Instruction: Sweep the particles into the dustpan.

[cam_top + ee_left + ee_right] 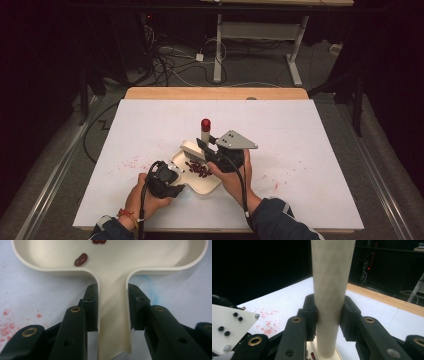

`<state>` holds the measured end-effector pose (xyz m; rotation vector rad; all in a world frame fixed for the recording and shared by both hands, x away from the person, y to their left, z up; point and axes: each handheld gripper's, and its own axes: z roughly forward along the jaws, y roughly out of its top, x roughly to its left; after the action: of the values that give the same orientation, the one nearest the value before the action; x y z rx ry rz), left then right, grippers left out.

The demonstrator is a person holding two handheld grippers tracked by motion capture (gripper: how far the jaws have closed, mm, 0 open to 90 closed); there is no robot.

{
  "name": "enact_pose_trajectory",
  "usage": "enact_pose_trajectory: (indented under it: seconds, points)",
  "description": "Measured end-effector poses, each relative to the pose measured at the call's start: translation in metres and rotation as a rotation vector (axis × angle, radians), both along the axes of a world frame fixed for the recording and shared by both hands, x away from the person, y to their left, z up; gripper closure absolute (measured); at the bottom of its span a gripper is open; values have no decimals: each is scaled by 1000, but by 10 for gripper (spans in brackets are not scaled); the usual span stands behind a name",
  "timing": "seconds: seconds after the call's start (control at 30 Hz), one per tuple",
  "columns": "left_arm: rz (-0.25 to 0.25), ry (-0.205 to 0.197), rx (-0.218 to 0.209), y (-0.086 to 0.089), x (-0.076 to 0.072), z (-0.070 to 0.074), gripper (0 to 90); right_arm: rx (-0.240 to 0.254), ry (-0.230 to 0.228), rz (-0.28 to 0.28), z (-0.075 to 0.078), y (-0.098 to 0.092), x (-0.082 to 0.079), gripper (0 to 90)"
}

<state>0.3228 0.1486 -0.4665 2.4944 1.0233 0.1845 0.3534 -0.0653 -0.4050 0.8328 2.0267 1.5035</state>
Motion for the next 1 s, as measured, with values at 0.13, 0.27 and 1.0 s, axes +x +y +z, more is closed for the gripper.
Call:
enact_pose_trajectory:
  seconds: [0.13, 0.27, 1.0]
  points:
    - [-4, -1, -1, 1, 0, 0, 640, 21, -6, -7, 3, -6, 5, 708]
    - [-5, -2, -6, 2, 1, 0, 640, 43, -32, -36, 12, -18, 10, 708]
    - [-38, -12, 33, 6, -5, 1, 641, -55, -19, -84, 23, -102, -24, 707]
